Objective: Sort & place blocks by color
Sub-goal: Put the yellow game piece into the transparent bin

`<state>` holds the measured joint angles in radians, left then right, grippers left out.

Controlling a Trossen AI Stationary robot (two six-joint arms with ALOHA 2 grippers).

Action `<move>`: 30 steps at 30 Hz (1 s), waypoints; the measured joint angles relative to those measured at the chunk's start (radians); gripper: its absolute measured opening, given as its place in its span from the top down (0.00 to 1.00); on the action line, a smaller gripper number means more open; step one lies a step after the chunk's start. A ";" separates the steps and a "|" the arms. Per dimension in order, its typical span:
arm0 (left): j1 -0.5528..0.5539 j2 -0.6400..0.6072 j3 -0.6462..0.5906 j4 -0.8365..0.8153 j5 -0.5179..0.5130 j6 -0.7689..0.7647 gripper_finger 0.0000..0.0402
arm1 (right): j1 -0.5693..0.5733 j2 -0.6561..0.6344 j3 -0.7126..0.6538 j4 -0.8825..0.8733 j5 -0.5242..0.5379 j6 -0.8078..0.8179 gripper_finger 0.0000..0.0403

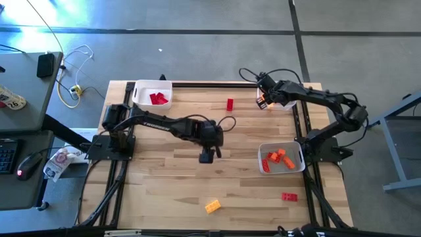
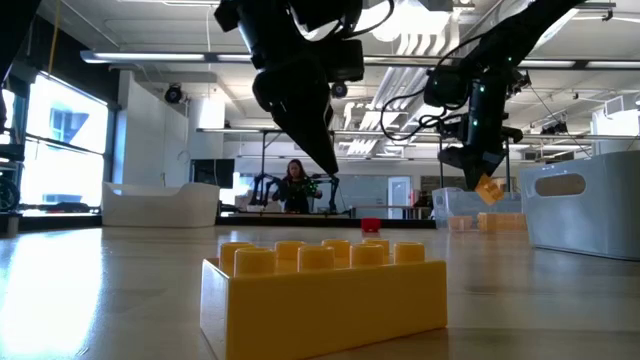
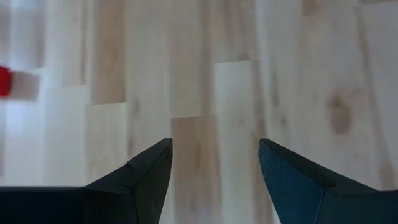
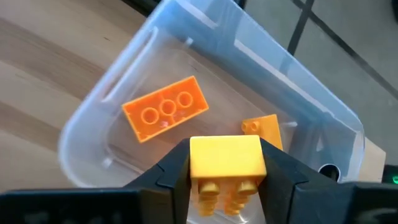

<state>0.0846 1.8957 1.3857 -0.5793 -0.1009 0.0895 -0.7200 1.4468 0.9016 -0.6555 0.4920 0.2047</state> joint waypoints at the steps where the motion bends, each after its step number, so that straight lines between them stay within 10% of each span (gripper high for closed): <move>1: -0.005 0.000 0.000 0.000 0.000 0.000 0.44 | -0.005 0.006 0.000 0.000 -0.001 -0.002 0.68; 12: -0.022 0.000 0.000 0.000 0.000 0.000 0.44 | -0.016 0.011 0.010 -0.054 0.004 -0.005 0.37; 30: -0.019 0.000 0.000 0.000 -0.016 0.013 0.44 | 0.142 -0.194 0.168 -0.424 -0.127 0.091 0.44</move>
<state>0.0658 1.8957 1.3857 -0.5795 -0.1165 0.1025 -0.5779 1.2526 1.0695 -1.0794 0.3649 0.2961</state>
